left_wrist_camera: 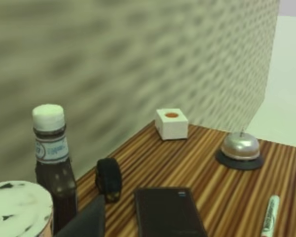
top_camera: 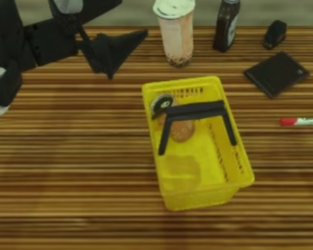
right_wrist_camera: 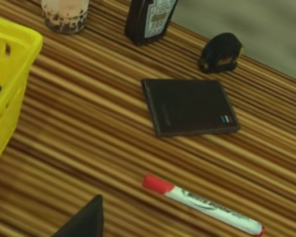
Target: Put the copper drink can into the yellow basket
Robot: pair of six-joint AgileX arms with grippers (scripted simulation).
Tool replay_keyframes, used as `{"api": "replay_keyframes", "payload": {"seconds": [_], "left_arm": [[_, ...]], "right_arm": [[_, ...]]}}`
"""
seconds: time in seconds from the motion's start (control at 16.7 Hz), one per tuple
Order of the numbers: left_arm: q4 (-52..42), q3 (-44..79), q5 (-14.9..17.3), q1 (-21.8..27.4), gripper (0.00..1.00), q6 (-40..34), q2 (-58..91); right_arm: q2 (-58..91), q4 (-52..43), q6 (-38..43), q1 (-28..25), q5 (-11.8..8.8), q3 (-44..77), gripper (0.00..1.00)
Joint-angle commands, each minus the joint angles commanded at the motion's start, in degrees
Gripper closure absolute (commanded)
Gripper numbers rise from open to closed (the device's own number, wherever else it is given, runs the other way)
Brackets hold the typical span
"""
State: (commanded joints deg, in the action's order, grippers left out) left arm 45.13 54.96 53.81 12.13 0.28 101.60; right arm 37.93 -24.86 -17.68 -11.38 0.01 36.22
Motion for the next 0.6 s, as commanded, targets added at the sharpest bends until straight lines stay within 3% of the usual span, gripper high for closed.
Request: {"api": "replay_keyframes", "payload": {"seconds": [0.6], "left_arm": [[-24.74, -29.19, -29.62, -7.84, 0.0, -1.39, -56.13]], "right_arm": [[52.16, -34.19, -24.36, -15.49, 0.15, 49.72, 0.0]]}}
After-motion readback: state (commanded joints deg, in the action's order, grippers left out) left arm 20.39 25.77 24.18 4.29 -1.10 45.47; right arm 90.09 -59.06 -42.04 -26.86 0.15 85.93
